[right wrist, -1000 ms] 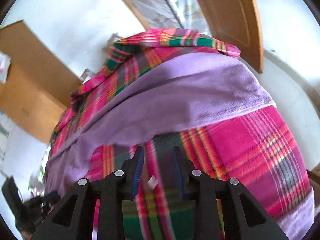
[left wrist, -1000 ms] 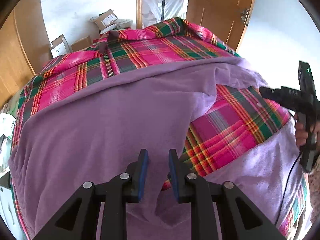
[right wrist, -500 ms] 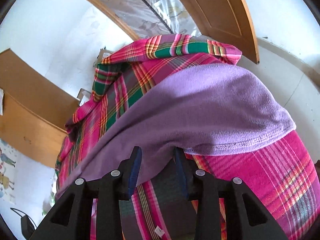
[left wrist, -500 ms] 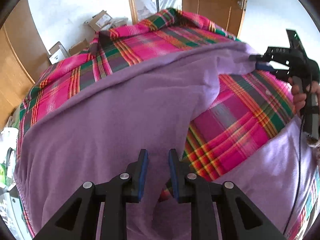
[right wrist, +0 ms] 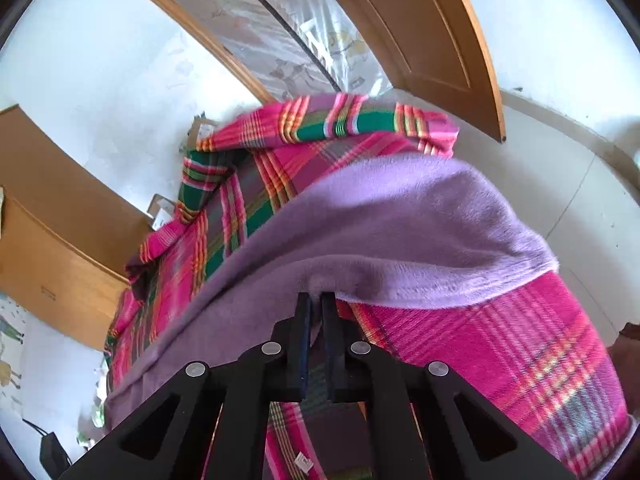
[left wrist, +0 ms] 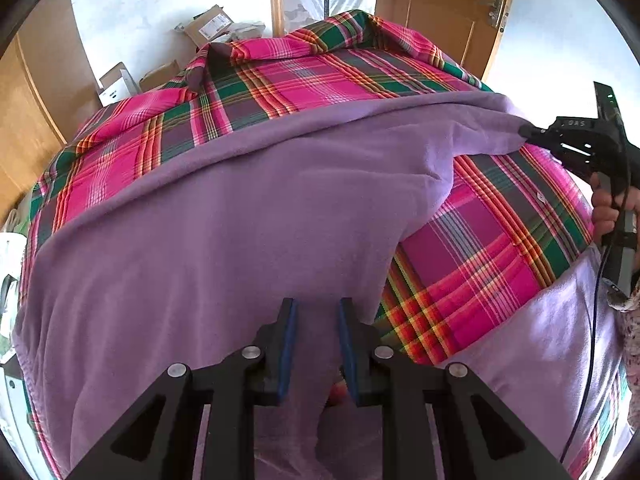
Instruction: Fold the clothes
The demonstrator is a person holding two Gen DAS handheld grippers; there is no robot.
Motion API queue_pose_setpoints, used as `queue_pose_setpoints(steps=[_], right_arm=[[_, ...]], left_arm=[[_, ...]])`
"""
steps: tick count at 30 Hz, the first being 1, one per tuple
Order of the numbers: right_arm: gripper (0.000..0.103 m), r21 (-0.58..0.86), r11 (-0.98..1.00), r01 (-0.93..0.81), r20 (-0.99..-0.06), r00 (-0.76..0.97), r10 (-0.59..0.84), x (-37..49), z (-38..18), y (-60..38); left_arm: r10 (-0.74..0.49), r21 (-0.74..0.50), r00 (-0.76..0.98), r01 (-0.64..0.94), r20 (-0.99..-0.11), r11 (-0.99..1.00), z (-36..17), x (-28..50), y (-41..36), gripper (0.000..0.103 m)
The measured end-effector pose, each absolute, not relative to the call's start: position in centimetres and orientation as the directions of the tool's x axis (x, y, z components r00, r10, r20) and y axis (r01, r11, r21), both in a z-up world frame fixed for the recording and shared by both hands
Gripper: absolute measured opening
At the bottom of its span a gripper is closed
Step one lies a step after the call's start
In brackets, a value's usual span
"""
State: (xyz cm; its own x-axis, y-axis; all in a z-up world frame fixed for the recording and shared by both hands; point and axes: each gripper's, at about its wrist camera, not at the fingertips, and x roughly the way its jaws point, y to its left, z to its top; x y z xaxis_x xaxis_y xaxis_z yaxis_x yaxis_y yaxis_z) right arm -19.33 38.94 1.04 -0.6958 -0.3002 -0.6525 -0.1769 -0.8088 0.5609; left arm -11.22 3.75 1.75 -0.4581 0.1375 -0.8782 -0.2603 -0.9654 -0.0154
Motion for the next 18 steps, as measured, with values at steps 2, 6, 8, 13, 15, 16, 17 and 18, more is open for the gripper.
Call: queue_pose_setpoints(steps=[2, 6, 8, 13, 15, 16, 17, 18], right_arm=[[0.005, 0.565, -0.808, -0.168, -0.64, -0.708, -0.3, -18.8, 1.6, 39.3], [0.005, 0.553, -0.819, -0.153, -0.63, -0.721, -0.291, -18.2, 2.8, 39.3], [0.005, 0.545, -0.825, -0.151, -0.626, -0.727, -0.28, -18.0, 3.3, 39.3], [0.005, 0.518, -0.842, -0.15, -0.618, -0.746, -0.248, -17.4, 4.8, 39.5], [0.005, 0.511, -0.845, -0.158, -0.619, -0.75, -0.234, -17.1, 4.9, 39.9], [0.005, 0.508, -0.846, -0.163, -0.62, -0.751, -0.227, -16.9, 4.9, 40.1], [0.005, 0.505, -0.847, -0.168, -0.62, -0.753, -0.221, -16.8, 5.0, 40.3], [0.005, 0.506, -0.845, -0.173, -0.62, -0.754, -0.216, -16.7, 5.0, 40.4]], left_arm=[[0.14, -0.016, -0.458, -0.265, -0.878, -0.964, 1.8, -11.2, 3.7, 0.017], [0.16, -0.029, -0.46, -0.279, -0.874, -0.96, 2.2, -11.0, 3.2, 0.003], [0.181, -0.045, -0.461, -0.291, -0.869, -0.956, 2.7, -10.8, 2.8, 0.002], [0.198, -0.057, -0.484, -0.291, -0.852, -0.955, 4.2, -9.9, 1.0, 0.001], [0.179, -0.046, -0.495, -0.269, -0.85, -0.962, 4.4, -9.8, 0.1, 0.0], [0.17, -0.042, -0.5, -0.257, -0.849, -0.965, 4.5, -9.7, -0.3, 0.0], [0.166, -0.044, -0.5, -0.247, -0.85, -0.968, 4.4, -9.7, -0.7, 0.0], [0.17, -0.053, -0.497, -0.241, -0.851, -0.969, 4.3, -9.6, -0.9, 0.0]])
